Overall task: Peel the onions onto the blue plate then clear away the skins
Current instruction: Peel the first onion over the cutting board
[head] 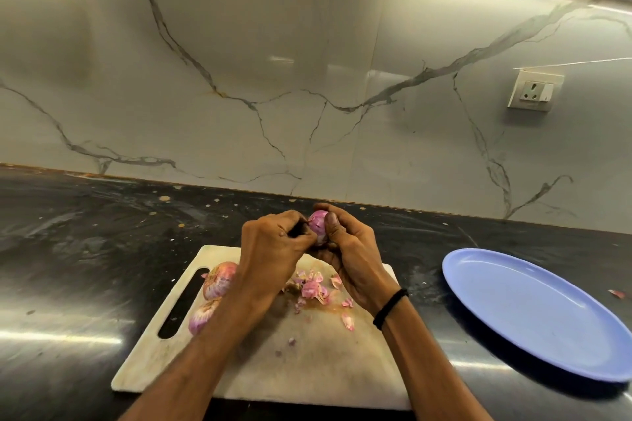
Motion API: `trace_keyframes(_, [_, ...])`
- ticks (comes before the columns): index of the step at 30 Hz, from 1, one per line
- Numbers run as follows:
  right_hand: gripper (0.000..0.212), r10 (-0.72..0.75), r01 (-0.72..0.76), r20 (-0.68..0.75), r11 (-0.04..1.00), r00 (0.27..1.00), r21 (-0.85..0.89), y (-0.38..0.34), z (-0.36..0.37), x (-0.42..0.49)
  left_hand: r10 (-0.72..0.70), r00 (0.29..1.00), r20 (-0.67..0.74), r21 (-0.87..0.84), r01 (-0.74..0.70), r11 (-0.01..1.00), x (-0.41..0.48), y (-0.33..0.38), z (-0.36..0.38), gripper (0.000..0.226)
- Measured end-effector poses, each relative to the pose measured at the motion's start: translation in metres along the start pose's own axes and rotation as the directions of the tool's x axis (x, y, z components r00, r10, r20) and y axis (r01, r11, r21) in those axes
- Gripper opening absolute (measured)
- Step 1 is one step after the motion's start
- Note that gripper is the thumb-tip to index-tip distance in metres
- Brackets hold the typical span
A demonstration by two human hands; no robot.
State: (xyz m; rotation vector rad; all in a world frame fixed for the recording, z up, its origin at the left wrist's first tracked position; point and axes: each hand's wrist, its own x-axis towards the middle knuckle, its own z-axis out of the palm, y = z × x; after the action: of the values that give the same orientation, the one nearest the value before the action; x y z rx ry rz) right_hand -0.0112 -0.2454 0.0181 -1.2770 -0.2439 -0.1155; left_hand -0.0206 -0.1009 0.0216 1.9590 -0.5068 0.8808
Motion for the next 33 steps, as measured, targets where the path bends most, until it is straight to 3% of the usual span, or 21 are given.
trace_keyframes(3, [0.039, 0.034, -0.038, 0.034, 0.992, 0.999, 0.121, -0.005, 0.003, -0.002, -0.264, 0.964, -0.034, -0.27, 0.245, 0.931, 0.004, 0.002, -0.003, 0.014])
trace_keyframes(7, [0.041, 0.033, -0.041, 0.04, 0.978, 0.999, 0.206, -0.009, 0.007, -0.003, -0.359, 0.933, -0.035, -0.388, 0.319, 0.865, 0.008, 0.0, -0.004, 0.019])
trace_keyframes(14, [0.033, -0.02, 0.023, -0.017, 0.982, 1.0, 0.186, -0.009, -0.001, 0.001, -0.194, 0.981, 0.025, -0.377, 0.189, 0.907, 0.004, 0.003, 0.001, 0.031])
trace_keyframes(19, [0.042, -0.026, 0.033, -0.067, 0.994, 0.997, 0.104, -0.003, 0.001, 0.005, 0.013, 1.0, -0.01, -0.186, -0.015, 0.983, 0.003, -0.006, 0.002, 0.033])
trace_keyframes(24, [0.04, -0.022, 0.027, -0.078, 0.997, 0.997, 0.069, 0.001, -0.002, 0.008, 0.219, 0.973, 0.073, 0.003, -0.22, 0.976, 0.005, -0.015, 0.001, 0.032])
trace_keyframes(33, [0.043, 0.0, -0.003, -0.085, 1.0, 0.996, -0.029, 0.005, -0.004, 0.009, 0.274, 0.957, 0.092, 0.152, -0.286, 0.946, 0.005, -0.015, 0.007, 0.028])
